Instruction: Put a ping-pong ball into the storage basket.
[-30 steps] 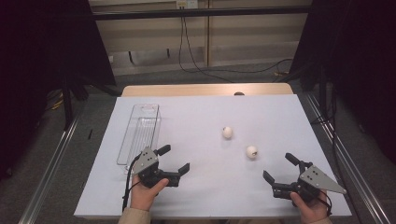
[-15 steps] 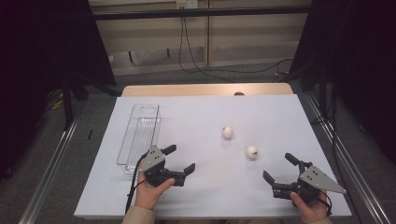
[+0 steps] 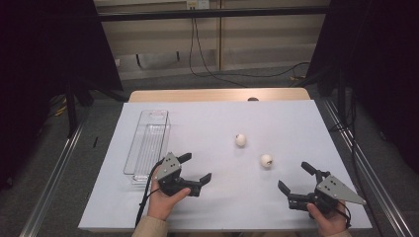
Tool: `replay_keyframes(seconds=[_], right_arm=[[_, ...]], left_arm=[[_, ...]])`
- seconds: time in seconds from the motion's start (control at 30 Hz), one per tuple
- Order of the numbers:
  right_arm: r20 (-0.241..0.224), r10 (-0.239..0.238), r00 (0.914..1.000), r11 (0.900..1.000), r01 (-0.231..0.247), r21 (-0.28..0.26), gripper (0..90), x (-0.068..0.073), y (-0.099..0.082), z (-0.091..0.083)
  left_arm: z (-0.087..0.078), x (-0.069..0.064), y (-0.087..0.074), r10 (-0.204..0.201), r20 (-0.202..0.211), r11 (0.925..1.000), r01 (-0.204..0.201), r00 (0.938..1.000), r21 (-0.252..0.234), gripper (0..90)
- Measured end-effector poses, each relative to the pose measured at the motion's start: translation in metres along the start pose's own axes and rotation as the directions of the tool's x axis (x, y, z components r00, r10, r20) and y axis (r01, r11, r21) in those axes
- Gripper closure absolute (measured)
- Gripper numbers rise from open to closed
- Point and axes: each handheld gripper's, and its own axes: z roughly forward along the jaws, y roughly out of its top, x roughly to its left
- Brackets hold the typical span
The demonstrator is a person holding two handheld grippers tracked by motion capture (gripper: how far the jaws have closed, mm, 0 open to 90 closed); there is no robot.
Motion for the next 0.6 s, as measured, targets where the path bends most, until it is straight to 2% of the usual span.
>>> replay_keyframes(seconds=[0.6], right_arm=[[-0.004,-0.004,1.0,1.0,0.004,-0.004,1.1,0.0003,0.0001,0.0007]], left_arm=[[0.009,-0.0034,0.0009,-0.002,0.022,0.9999,0.002,0.9998,0.016,1.7]])
